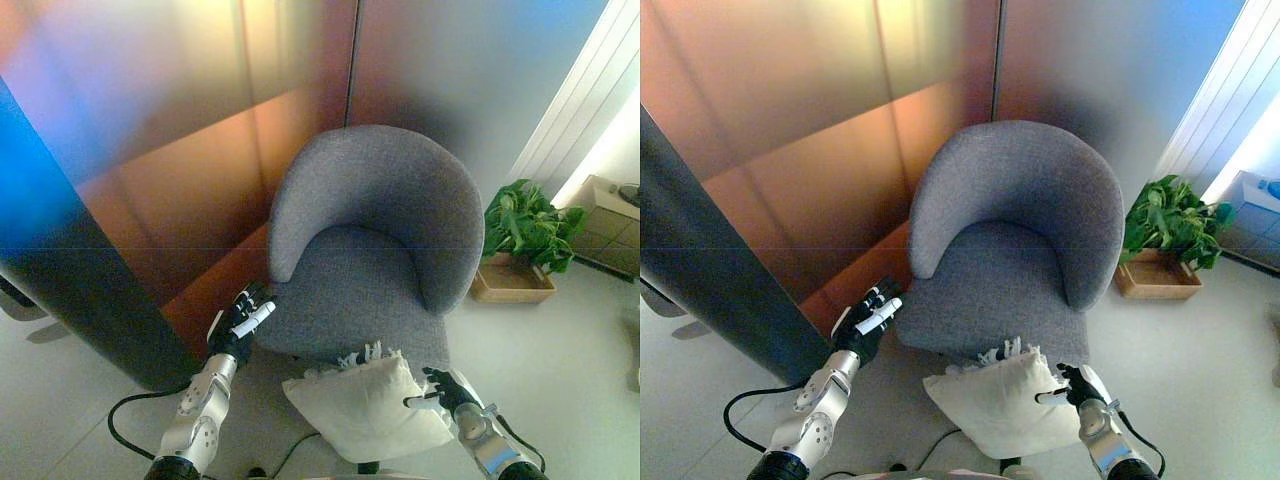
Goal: Pick up the pillow and put it on the sofa.
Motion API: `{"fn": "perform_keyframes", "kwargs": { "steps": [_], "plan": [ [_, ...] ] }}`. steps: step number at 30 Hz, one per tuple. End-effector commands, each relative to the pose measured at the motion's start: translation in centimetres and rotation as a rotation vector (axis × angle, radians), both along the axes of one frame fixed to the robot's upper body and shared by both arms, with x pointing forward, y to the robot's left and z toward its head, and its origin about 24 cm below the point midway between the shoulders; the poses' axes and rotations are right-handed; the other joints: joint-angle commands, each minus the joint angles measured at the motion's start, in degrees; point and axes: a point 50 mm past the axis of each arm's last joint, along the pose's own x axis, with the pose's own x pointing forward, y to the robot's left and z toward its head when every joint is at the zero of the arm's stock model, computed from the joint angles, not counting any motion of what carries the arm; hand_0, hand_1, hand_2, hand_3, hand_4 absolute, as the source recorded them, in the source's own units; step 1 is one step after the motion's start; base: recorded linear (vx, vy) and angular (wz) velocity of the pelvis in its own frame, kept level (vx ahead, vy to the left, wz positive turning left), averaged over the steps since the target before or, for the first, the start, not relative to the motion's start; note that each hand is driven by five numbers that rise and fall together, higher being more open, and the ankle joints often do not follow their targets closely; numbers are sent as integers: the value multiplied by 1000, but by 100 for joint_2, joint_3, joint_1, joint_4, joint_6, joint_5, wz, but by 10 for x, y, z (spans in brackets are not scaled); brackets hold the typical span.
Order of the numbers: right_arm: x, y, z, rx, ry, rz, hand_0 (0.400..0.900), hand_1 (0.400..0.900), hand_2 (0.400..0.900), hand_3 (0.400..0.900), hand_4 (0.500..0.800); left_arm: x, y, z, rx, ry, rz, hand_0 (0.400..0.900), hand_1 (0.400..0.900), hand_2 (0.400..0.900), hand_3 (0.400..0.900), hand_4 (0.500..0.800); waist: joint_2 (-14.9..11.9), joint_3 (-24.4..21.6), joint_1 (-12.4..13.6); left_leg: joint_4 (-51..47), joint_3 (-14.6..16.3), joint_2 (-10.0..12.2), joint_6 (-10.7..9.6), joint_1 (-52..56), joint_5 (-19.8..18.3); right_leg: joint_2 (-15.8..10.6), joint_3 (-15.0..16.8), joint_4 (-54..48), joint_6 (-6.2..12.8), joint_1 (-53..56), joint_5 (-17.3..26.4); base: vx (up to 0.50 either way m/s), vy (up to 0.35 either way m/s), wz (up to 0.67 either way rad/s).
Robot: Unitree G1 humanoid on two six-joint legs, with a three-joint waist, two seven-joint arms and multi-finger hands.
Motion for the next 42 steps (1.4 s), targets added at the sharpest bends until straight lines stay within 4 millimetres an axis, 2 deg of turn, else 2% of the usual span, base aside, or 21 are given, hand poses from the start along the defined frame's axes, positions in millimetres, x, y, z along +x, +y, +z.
{"fn": "perform_keyframes", "kwargs": {
  "steps": [1,11,22,27,28,33,42],
  "plan": [
    [38,-15,25,-102,-150,36,900,900,900,900,800,30,-1,45,37,-236,-42,900,900,900,900,800,52,-86,129,20,-83,32,-31,-92,-37,-410,22,170,617,713,-518,14,-1,-4],
    [29,-20,18,-121,-105,29,900,900,900,900,800,23,1,40,13,-231,-55,900,900,900,900,800,74,-50,158,20,-102,20,-9,-49,-68,-410,59,181,615,705,-524,47,-3,-1],
    [29,-29,18,-153,-105,8,900,900,900,900,800,25,1,50,22,-265,-71,900,900,900,900,800,133,199,218,95,-151,-3,-7,-125,-141,-452,128,180,638,597,-511,45,-6,2],
    [48,-32,27,-178,-152,-5,900,900,900,900,800,38,-5,66,19,-329,-81,900,900,900,900,800,188,530,294,146,-202,-40,7,-366,-116,-494,194,241,653,311,-450,-107,-16,-1],
    [60,-34,35,-188,-180,-9,900,900,900,900,800,45,-7,74,19,-362,-87,900,900,900,900,800,203,684,313,170,-228,-55,11,-480,-102,-501,221,259,657,195,-431,-223,-30,-1],
    [94,-37,59,-221,-248,-29,900,900,900,900,800,62,-13,97,19,-449,-87,900,900,900,900,800,240,1105,340,300,-296,-78,11,-826,-74,-505,291,295,659,-114,-376,-169,-22,-1],
    [120,-43,81,-251,-298,-64,900,900,900,900,800,74,-15,122,35,-549,-92,900,900,900,900,800,249,1560,428,523,-377,-111,16,-1296,-50,-468,312,308,640,-438,-298,-85,-29,0]
  ]
}}
